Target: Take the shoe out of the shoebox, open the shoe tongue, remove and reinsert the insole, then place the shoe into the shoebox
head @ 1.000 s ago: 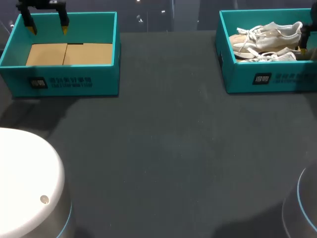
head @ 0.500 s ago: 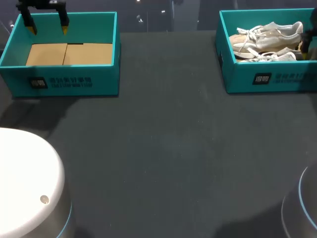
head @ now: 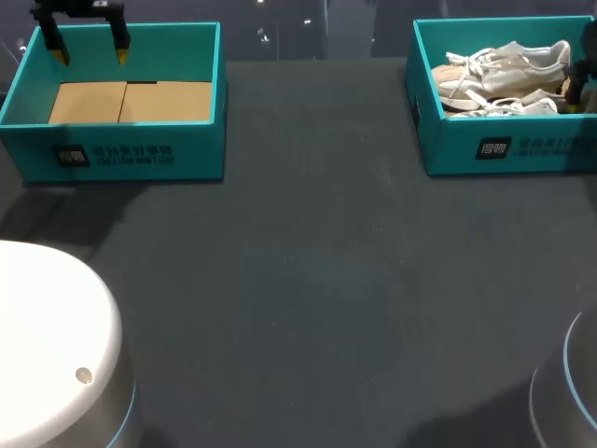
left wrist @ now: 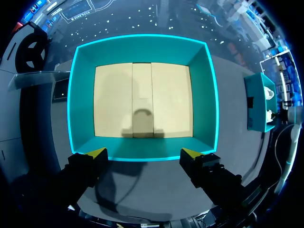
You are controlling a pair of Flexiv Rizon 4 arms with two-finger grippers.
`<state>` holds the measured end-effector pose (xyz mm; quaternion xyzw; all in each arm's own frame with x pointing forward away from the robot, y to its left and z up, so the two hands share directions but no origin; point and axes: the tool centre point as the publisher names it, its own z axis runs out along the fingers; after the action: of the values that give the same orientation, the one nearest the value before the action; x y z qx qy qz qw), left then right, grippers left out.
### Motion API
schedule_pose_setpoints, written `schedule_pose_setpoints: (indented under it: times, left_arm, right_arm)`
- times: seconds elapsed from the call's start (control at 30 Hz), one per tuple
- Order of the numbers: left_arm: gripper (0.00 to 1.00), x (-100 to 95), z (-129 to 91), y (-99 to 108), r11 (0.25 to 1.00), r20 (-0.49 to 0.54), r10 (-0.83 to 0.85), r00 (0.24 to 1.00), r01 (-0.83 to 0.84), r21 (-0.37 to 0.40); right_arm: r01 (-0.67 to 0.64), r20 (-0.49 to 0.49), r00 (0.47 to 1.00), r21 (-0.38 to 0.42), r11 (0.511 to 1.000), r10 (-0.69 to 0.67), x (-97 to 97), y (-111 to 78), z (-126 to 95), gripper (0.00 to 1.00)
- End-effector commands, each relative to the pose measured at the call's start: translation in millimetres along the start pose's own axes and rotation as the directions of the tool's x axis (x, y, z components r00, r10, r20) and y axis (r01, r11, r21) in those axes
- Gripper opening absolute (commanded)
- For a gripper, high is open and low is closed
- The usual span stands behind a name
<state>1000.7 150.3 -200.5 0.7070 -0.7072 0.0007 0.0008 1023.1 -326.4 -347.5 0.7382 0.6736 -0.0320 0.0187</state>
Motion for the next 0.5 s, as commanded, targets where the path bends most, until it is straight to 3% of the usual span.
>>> schedule_pose_setpoints:
  times: [0.03, 0.23, 0.4, 0.5]
  left_arm:
    - [1.00, 0.1, -0.3, 0.2, 1.000, 0.001, 0.000, 1.000, 0.000, 0.000]
    - [1.00, 0.1, -0.3, 0.2, 1.000, 0.001, 0.000, 1.000, 0.000, 0.000]
    - [1.00, 0.1, -0.3, 0.2, 1.000, 0.001, 0.000, 1.000, 0.000, 0.000]
    - [1.00, 0.1, -0.3, 0.2, 1.000, 0.001, 0.000, 1.000, 0.000, 0.000]
  right_arm:
    - [-0.004, -0.003, 1.000, 0.010, 1.000, 0.004, -1.4, 3.4, 3.8, 0.54]
    - [-0.011, -0.004, 1.000, 0.013, 1.000, 0.011, -4.1, 2.8, 5.8, 0.40]
    - [-0.018, 0.000, 1.000, 0.011, 1.000, 0.018, -5.6, 1.6, 4.6, 0.04]
    - [-0.027, -0.007, 1.000, 0.008, 1.000, 0.027, -5.9, 0.3, 2.6, 0.00]
